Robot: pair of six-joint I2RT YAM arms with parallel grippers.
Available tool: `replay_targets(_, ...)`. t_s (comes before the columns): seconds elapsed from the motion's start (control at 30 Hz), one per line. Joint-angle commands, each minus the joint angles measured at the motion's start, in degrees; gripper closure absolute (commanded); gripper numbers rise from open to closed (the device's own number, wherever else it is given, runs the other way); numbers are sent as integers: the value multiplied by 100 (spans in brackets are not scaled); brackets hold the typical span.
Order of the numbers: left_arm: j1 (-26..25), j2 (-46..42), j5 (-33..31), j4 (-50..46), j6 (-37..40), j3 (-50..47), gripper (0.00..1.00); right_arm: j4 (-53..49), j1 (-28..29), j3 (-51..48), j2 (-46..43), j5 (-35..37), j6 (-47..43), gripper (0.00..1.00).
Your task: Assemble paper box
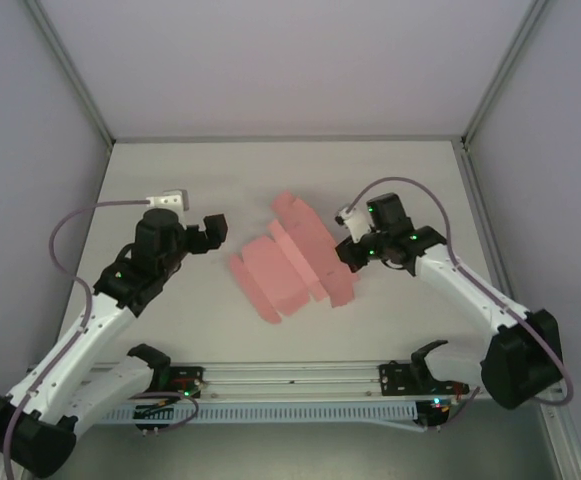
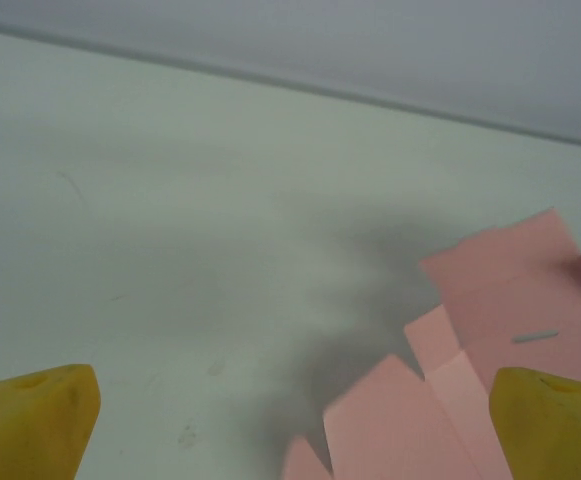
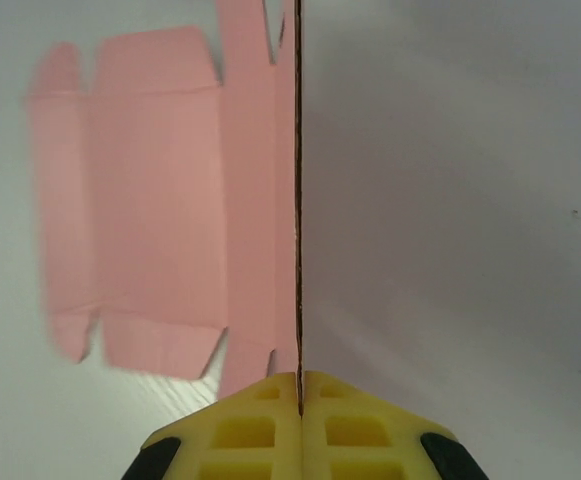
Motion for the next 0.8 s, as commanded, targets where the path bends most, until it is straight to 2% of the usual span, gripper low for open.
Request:
replay_targets(0.0,-10,290,80,139,211,269,0,-216,439,340,235,1690,-1667,100)
replay_targets(0.1,-10,745,177,202,327,501,0,788,742,103,448,2657,-2305,100)
replay_targets(0.27,-9,1394,464,398,443,716,0,1829,1172,-134,860,3654,-3422,100)
replay_targets(0.4,1,1862,619,658,546,724,0,3371,1524,-807,897,4254,-4106,100)
replay_targets(0.47,-1,2125,719,714,547,785,0,3678,1589,-1009,795,4110,-4108,100)
replay_targets(0.63,-1,2813,984,1043,849,949,0,3391,1597,-1024,538,3601,-3776,100)
replay_targets(0.77,-23,3227,1694,1139,1239,1023,0,3186,1592,-943,507,3588,-3676,100)
